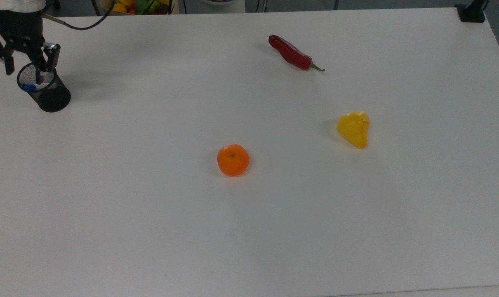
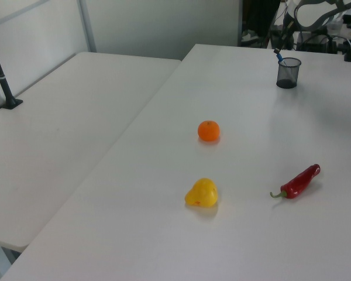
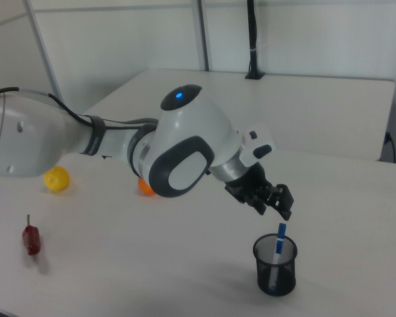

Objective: Take marker pen
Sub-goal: 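Lower the gripper over the cup and close on the blue-capped marker, then lift the marker up out of the pen cup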

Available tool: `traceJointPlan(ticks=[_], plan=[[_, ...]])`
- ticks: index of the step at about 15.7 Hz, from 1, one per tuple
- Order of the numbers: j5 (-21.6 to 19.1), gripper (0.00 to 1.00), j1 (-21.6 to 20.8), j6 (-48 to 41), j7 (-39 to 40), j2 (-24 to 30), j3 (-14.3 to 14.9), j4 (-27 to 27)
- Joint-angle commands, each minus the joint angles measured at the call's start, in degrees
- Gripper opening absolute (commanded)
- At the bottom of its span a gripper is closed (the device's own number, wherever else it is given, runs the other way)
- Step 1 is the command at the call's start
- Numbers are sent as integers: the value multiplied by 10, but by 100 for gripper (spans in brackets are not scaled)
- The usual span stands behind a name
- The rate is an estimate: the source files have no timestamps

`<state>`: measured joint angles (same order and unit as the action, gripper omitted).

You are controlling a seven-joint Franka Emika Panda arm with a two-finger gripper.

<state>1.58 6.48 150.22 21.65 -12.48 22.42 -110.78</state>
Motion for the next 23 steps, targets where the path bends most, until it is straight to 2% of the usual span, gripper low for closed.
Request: traceJointPlan(ticks=[1,4,8,12,19,20,21,22,23], plan=[[4,64,0,43,14,-17,3,-9],[4,60,1,44,15,-26,3,-9],[4,43,3,44,15,-27,3,-9],[4,32,5,47,15,-34,3,-8],[4,31,9,49,15,-34,3,-8],[4,28,9,49,16,-34,3,-8],[4,21,9,49,16,-35,3,-8],[4,8,9,49,16,-36,3,-8],[4,0,9,48,16,-35,3,-8]])
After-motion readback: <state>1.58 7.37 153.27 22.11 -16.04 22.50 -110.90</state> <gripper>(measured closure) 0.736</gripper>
